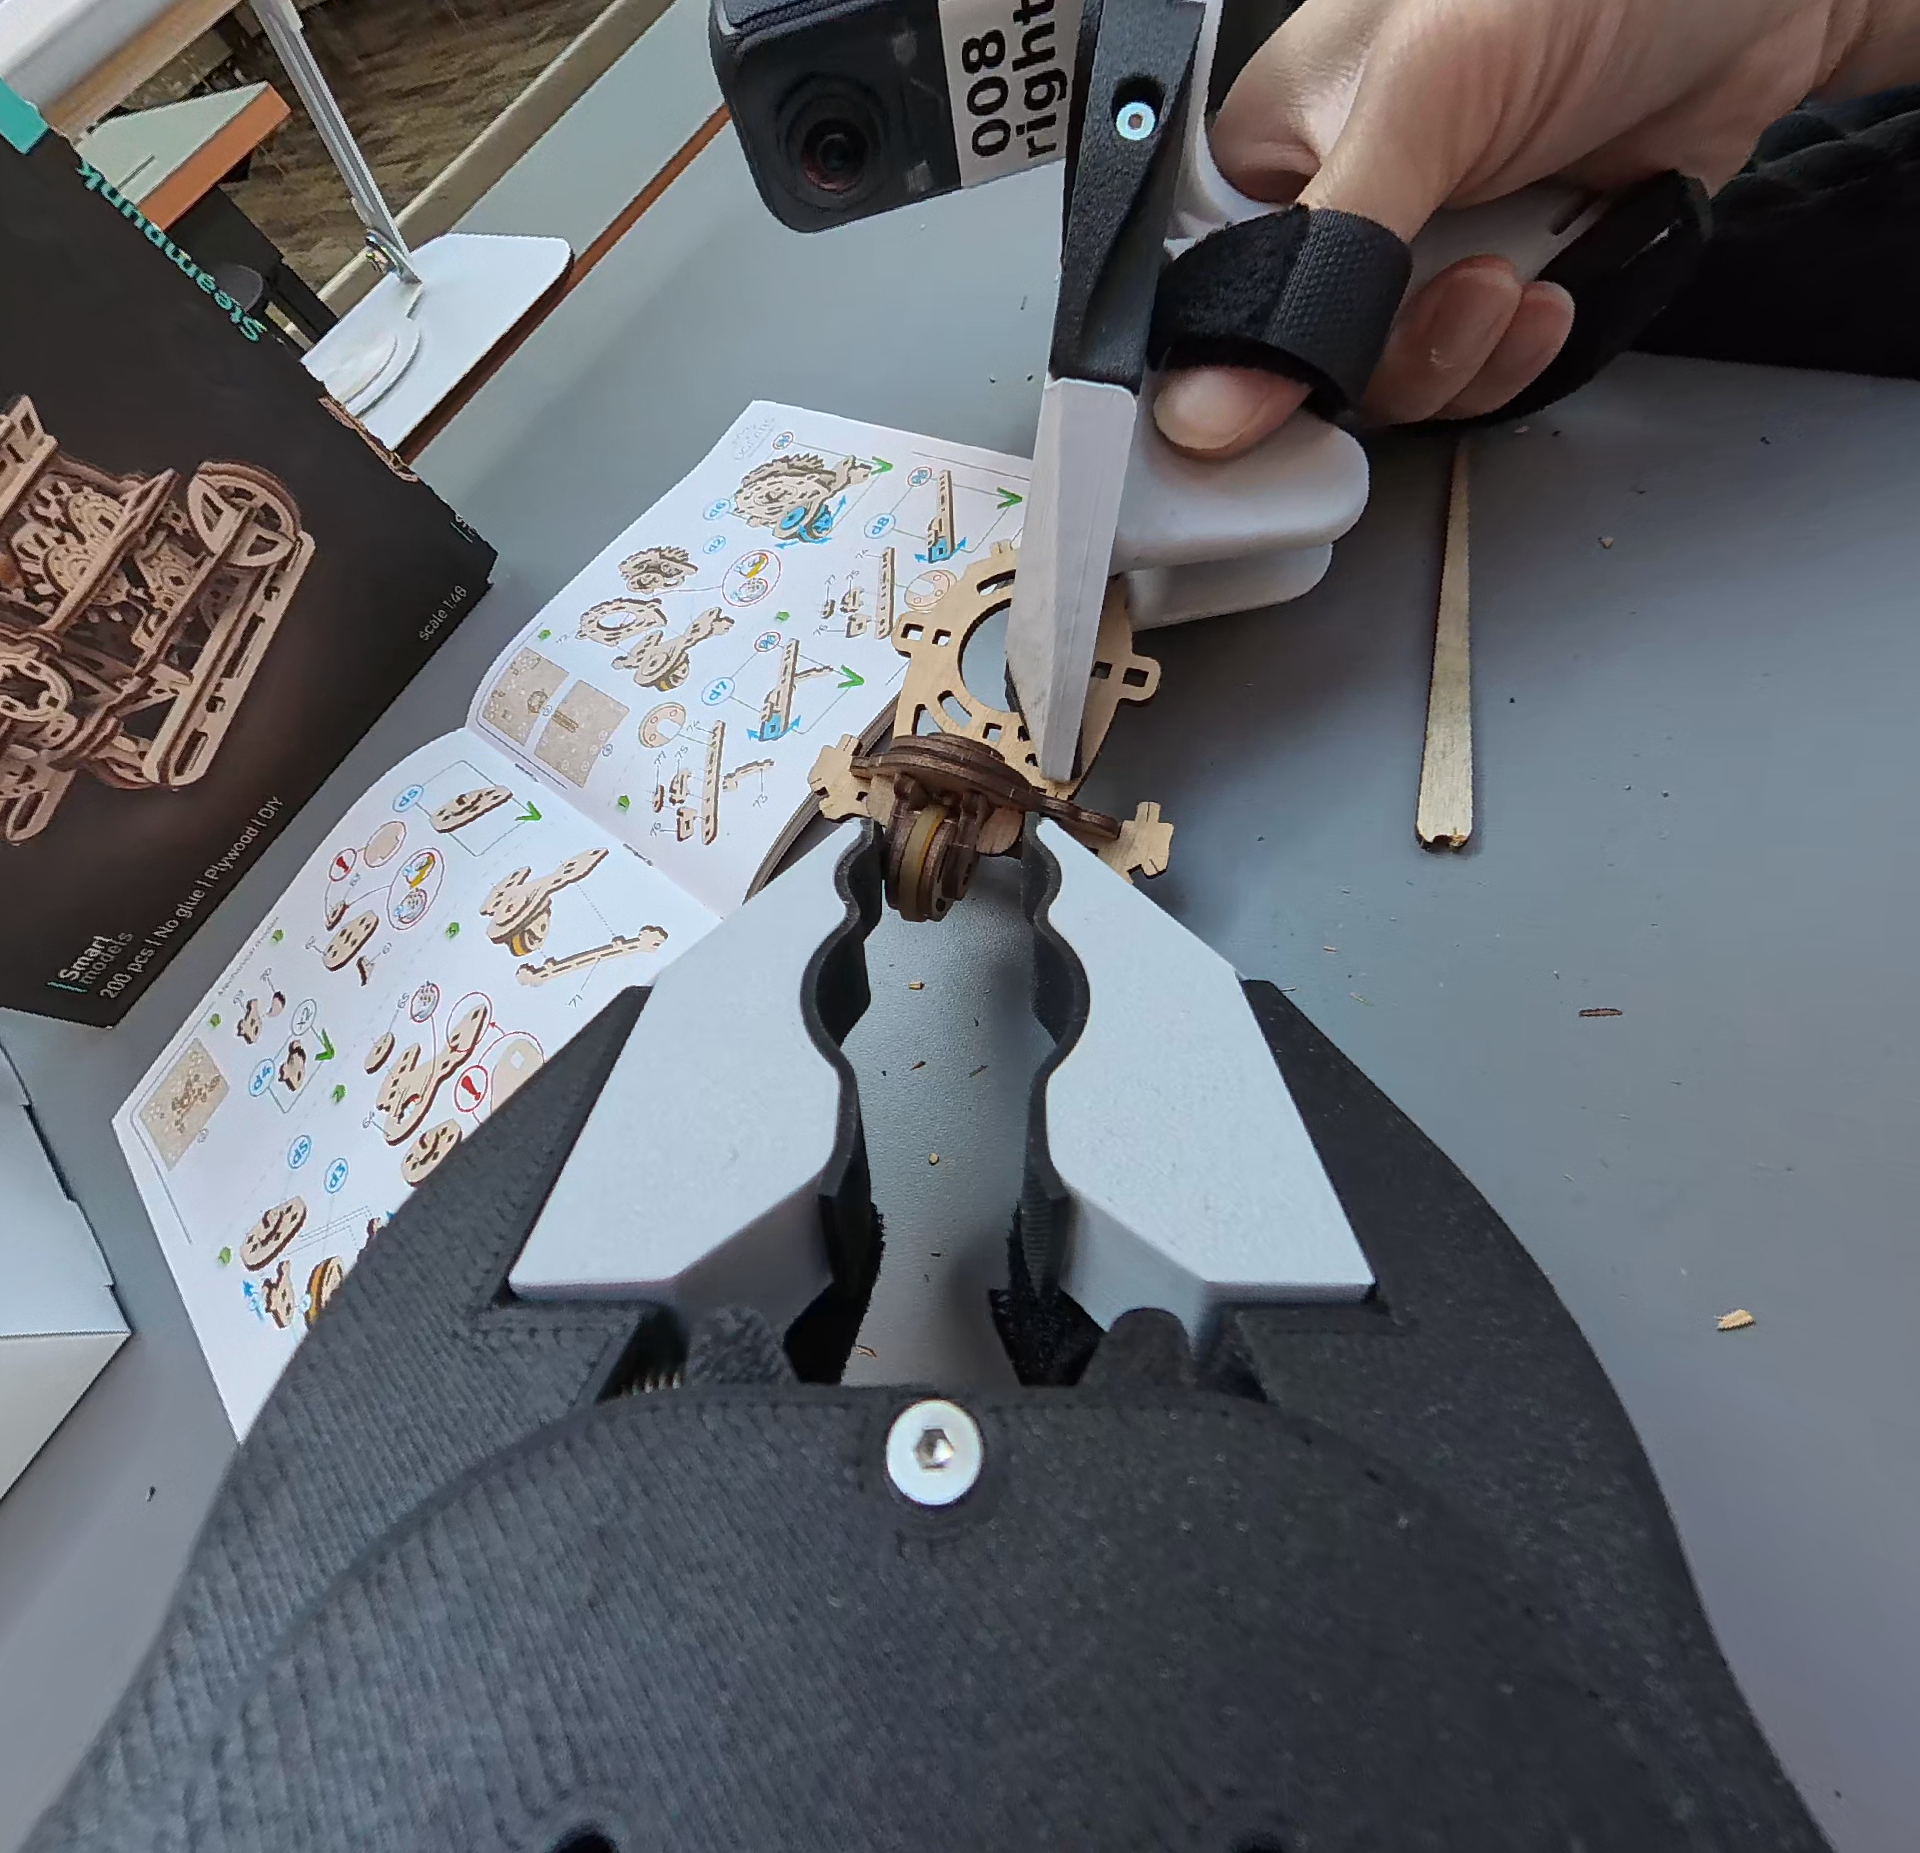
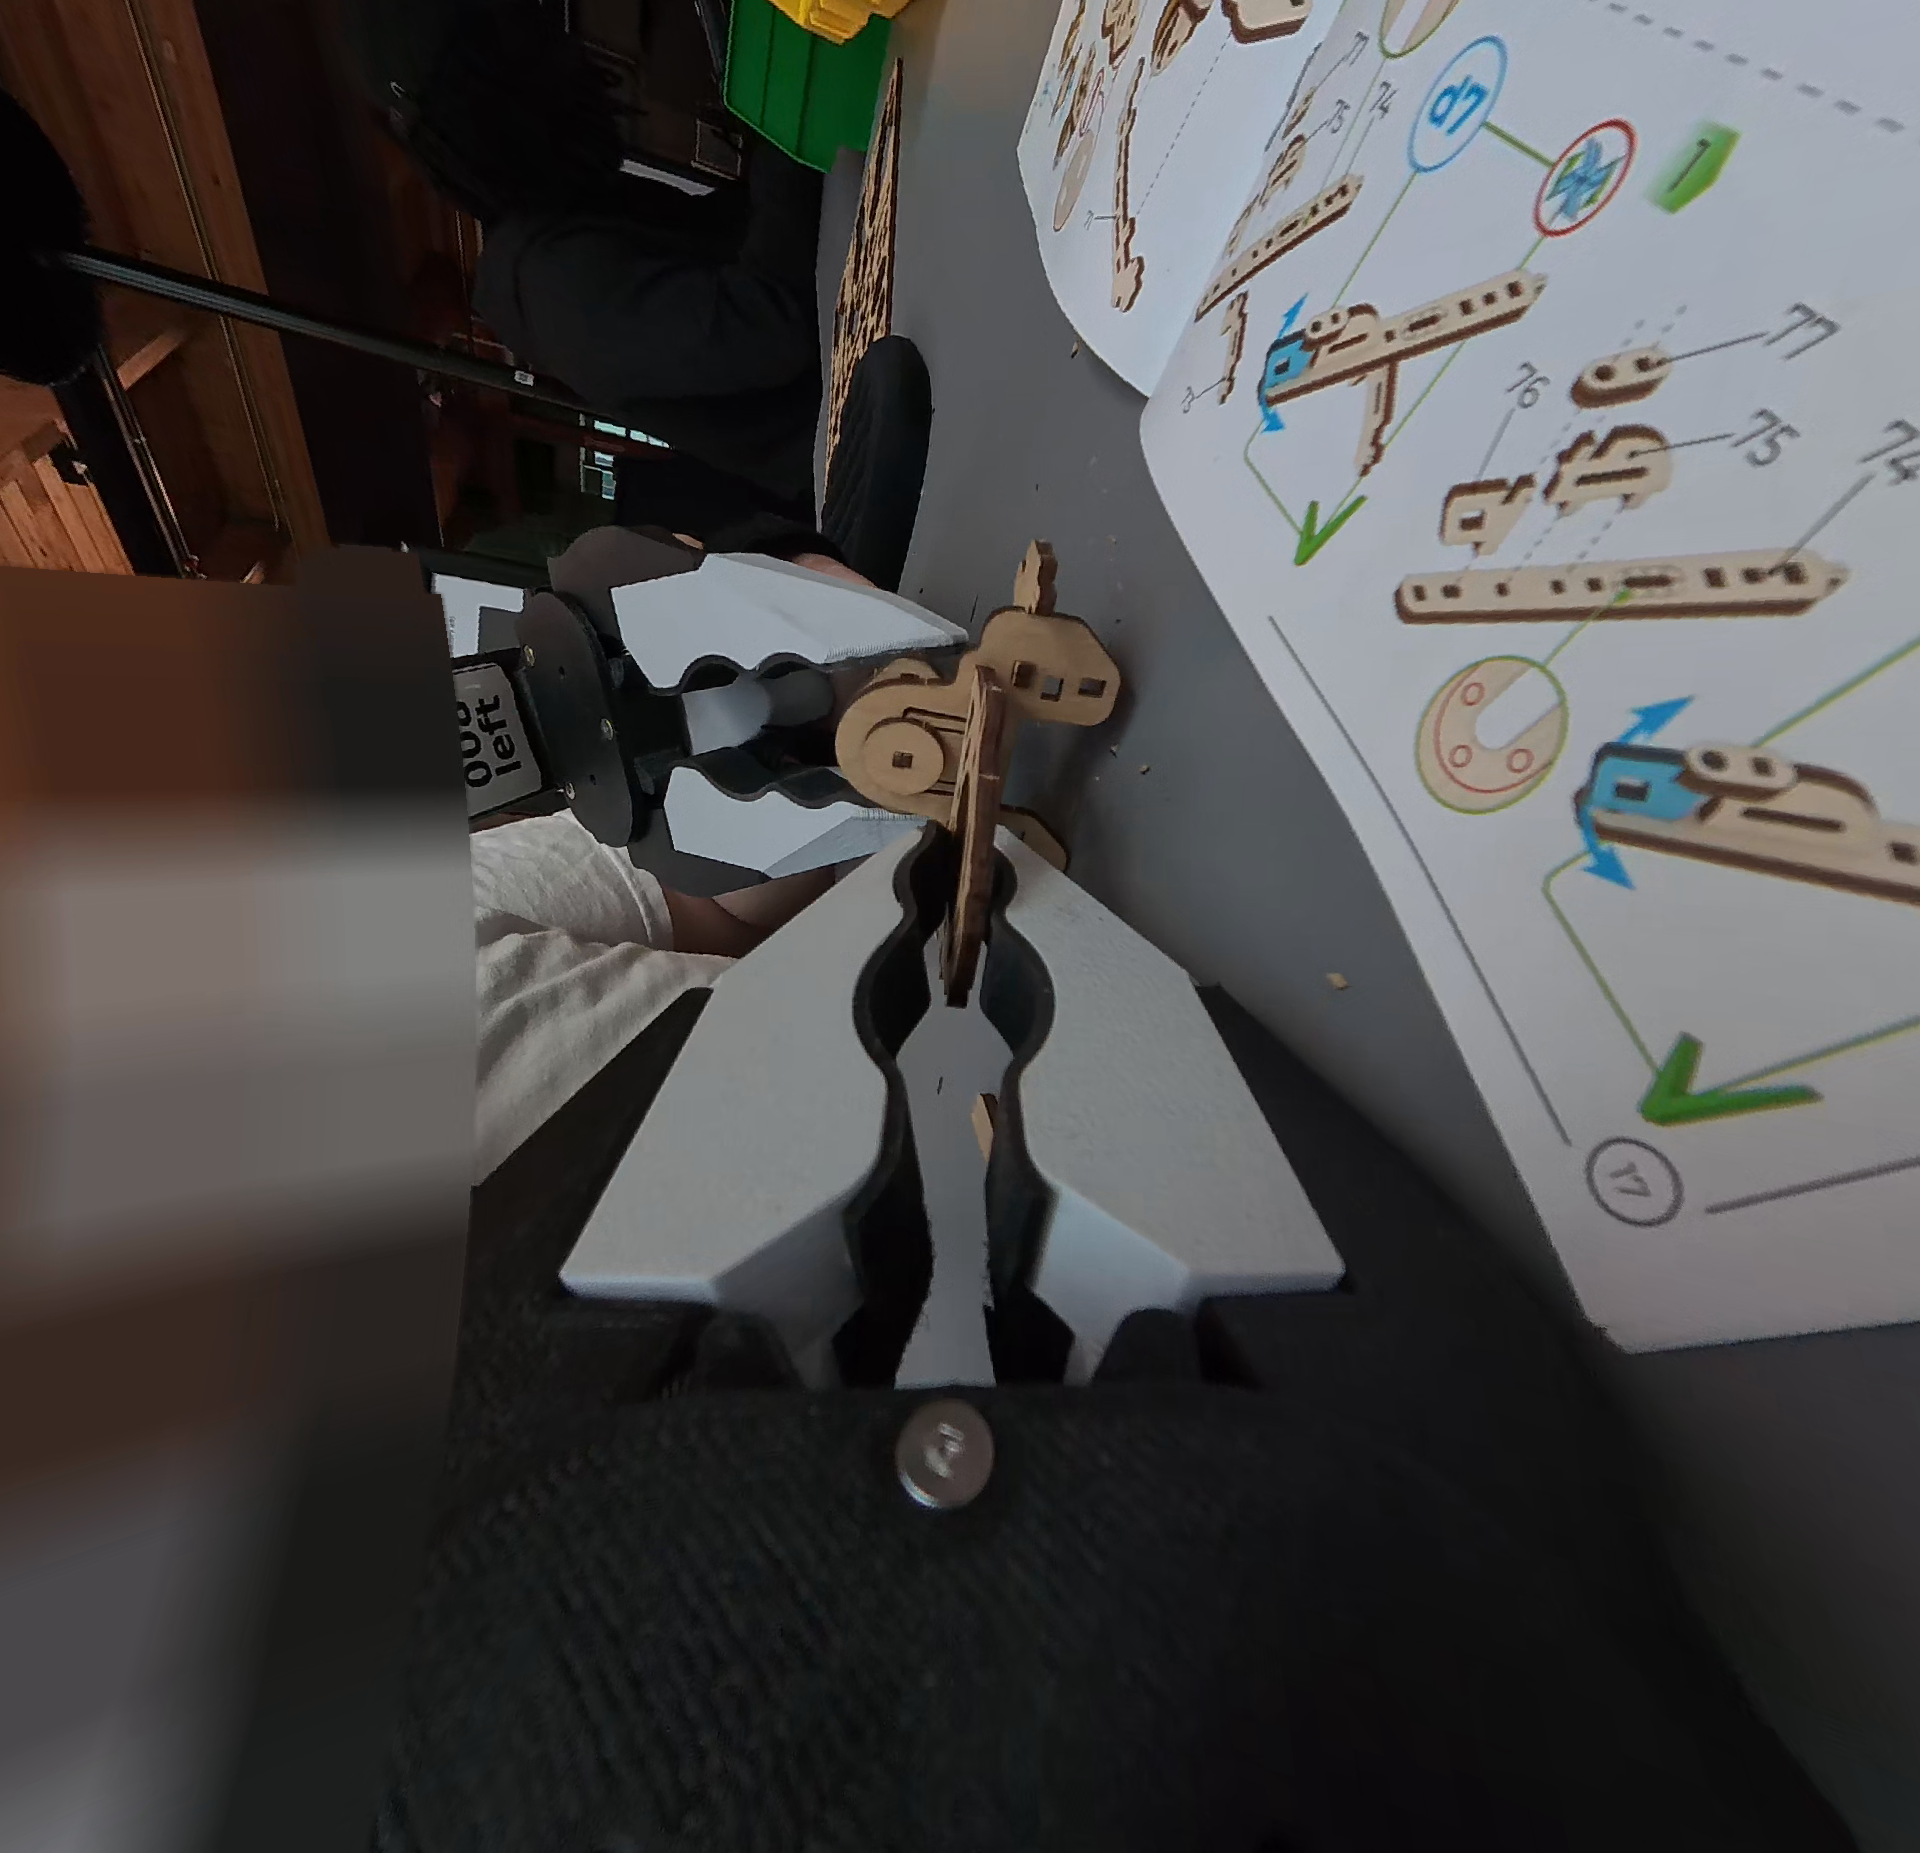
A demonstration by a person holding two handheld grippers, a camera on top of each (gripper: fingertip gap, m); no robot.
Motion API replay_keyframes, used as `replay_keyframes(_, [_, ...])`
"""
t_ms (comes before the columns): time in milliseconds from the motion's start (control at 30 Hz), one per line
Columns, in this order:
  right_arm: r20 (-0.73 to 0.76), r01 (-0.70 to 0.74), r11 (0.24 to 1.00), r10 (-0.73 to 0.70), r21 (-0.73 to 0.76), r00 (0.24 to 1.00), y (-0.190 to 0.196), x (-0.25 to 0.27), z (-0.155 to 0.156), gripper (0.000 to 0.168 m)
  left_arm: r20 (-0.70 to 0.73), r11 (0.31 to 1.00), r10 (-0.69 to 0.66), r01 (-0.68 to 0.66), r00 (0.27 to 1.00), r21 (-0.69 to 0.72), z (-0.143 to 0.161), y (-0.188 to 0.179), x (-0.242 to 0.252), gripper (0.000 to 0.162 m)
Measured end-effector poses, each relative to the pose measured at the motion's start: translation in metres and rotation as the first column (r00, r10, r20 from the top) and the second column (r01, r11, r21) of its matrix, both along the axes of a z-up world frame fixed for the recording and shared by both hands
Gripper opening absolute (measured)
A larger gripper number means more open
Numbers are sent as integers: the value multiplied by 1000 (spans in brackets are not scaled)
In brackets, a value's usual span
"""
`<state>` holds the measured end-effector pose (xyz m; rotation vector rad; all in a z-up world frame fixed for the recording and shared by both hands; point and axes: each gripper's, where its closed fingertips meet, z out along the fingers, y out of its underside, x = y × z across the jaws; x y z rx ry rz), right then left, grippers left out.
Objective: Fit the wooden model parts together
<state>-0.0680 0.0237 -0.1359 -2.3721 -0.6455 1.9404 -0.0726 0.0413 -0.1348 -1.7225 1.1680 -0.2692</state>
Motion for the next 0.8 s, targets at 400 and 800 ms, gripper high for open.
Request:
replay_keyframes(400, [35,-103,993,101,59,994,0,1,1,3,-33,999,-35,37,999,35,0,1,0,24])
replay_keyframes(800, [-20,-99,995,100,11,995,-2,1,0,2,-11,1000,-27,27,1000,11,-1,-1,0,24])
